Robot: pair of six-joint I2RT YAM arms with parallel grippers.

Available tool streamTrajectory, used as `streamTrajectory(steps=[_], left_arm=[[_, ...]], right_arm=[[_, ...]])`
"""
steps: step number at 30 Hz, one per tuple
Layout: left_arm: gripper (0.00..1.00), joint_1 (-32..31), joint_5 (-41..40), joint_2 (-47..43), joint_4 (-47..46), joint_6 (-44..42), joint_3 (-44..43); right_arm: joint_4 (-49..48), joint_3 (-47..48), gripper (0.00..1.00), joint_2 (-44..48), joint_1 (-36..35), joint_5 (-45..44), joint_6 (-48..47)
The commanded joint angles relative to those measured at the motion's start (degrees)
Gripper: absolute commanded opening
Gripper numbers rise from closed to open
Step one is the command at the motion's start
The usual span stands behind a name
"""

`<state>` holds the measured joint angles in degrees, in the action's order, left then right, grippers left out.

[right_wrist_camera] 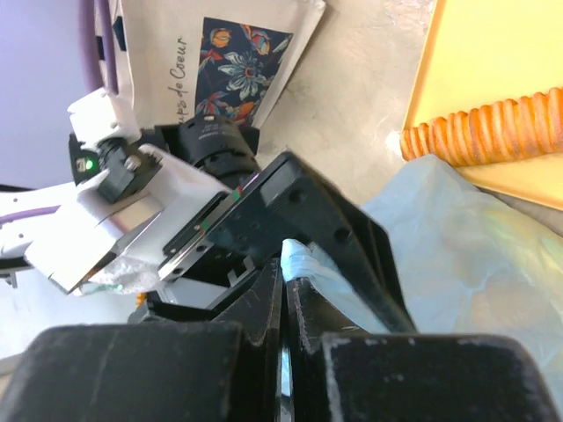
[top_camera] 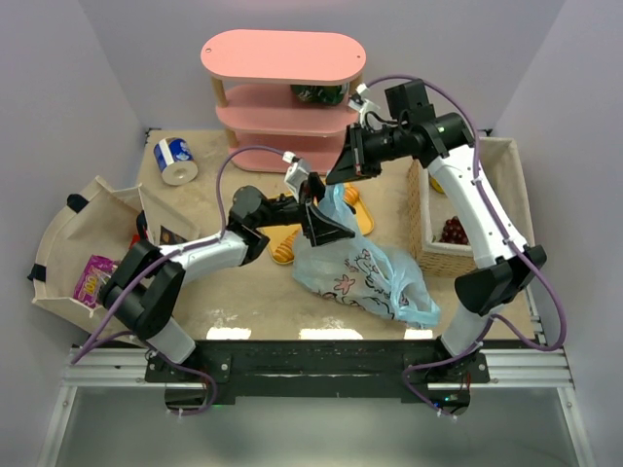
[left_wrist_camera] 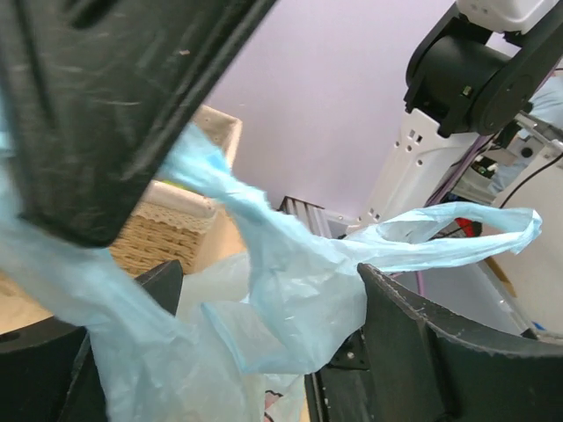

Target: Place the mixed food into the grocery bags and tie them

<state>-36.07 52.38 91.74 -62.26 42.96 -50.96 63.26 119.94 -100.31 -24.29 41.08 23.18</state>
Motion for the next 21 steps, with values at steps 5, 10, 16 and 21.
streamTrajectory(steps=[5, 10, 16, 21], left_arm=[[0.76, -2.07, -5.26, 0.10, -8.92, 5.11, 0.86], [0.61, -2.42, -8.78, 0.45, -7.01, 6.61, 1.48], [0.24, -2.42, -12.56, -1.04, 1.42, 5.03, 1.74], [0.00, -0.59, -14.23, -3.67, 8.28, 4.24, 3.84]], right_arm=[[-6.75, -2.52, 0.00, 3.72, 0.65, -2.31, 2.74], [-10.00, -3.40, 0.00, 4.69, 0.83, -5.48, 3.98], [-10.62, -3.31, 0.01, 4.25, 0.91, -7.07, 2.75], [-10.36, -2.43, 0.41, 4.16, 1.26, -6.63, -0.32]])
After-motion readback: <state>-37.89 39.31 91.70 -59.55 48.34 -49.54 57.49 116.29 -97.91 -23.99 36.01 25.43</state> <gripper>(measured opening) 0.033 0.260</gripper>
